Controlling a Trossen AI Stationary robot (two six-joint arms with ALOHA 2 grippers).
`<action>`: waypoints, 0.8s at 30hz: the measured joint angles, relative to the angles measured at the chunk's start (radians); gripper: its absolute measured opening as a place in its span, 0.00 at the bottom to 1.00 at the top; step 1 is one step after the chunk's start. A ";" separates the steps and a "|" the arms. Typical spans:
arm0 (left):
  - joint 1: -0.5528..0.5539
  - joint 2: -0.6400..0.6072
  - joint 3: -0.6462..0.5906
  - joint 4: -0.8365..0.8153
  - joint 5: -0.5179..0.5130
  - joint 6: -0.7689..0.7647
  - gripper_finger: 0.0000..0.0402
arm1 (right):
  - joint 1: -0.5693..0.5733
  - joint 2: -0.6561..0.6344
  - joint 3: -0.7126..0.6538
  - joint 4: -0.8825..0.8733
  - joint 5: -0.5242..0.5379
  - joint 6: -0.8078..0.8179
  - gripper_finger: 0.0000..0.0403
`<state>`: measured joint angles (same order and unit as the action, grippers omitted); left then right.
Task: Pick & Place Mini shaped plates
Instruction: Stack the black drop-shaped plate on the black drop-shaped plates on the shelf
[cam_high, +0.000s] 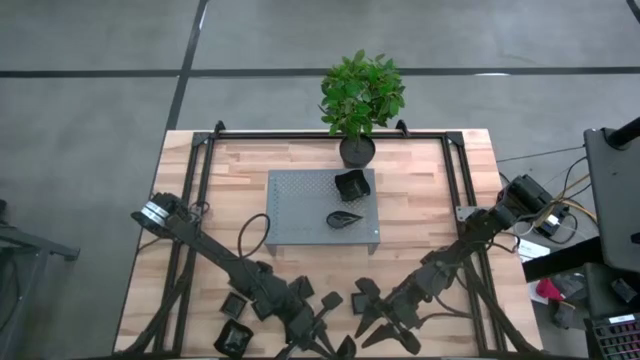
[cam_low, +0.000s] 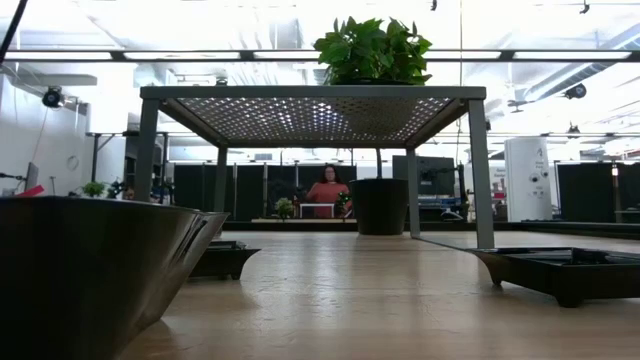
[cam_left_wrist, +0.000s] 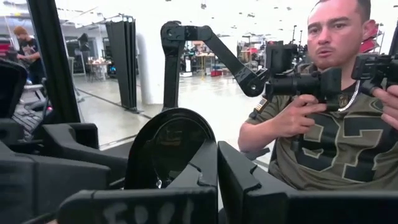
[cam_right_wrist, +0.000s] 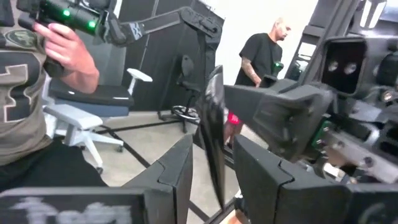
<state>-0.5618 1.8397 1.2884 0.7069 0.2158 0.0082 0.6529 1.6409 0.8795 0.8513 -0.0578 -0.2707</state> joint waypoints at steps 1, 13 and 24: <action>0.002 0.000 0.000 0.007 0.000 0.007 0.00 | 0.000 0.000 0.000 -0.003 0.000 0.002 0.27; 0.026 0.019 0.001 0.027 0.004 -0.001 0.00 | -0.005 0.000 0.000 -0.011 -0.012 0.005 0.26; 0.031 0.019 0.001 0.026 0.007 -0.003 0.00 | -0.010 0.000 0.000 -0.011 -0.072 0.018 0.25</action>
<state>-0.5306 1.8591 1.2892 0.7333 0.2227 0.0055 0.6430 1.6405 0.8791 0.8406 -0.1295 -0.2531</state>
